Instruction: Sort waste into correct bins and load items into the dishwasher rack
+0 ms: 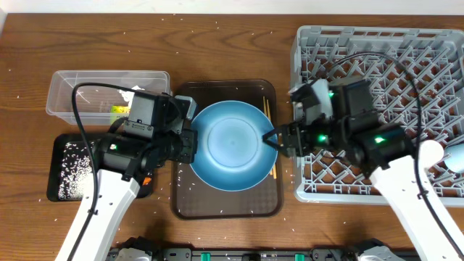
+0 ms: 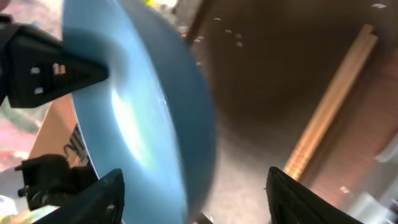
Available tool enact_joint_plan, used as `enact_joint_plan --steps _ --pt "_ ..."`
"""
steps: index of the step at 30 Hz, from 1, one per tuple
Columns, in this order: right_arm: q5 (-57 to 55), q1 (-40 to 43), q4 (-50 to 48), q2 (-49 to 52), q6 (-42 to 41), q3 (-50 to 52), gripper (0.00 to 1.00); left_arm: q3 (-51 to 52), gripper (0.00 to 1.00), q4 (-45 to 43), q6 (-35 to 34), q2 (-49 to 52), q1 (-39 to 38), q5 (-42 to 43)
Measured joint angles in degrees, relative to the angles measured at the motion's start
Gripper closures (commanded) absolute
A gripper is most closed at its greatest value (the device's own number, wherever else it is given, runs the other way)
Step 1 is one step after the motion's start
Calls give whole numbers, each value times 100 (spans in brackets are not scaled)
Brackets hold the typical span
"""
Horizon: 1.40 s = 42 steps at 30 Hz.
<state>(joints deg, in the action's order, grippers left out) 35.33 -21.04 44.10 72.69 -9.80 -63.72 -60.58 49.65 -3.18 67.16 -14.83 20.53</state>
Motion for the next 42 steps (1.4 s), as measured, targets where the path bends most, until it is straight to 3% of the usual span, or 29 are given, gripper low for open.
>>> enact_joint_plan --steps 4,11,19,20,25,28,33,42 --pt "-26 -282 -529 0 -105 254 50 0 94 -2 2 0 0 271" --pt "-481 -540 -990 4 -280 564 98 0 94 7 17 -26 26 358" --pt "-1047 -584 -1078 94 -339 680 99 -59 92 0 17 -127 -22 400" --pt "-1054 -588 -1078 94 -339 680 99 -59 87 -2 17 -127 -22 400" --pt "-881 -592 -1023 72 -389 678 99 -59 20 -63 24 -116 -20 503" --pt "-953 -588 -772 44 -422 667 99 -59 9 -63 -2 -116 -17 507" --pt "-1488 -501 96 -9 -472 457 99 -162 0 -59 -37 -122 -17 507" --pt "-3495 326 1974 -334 -509 -1058 99 -588 2 -76 -68 -632 -17 507"
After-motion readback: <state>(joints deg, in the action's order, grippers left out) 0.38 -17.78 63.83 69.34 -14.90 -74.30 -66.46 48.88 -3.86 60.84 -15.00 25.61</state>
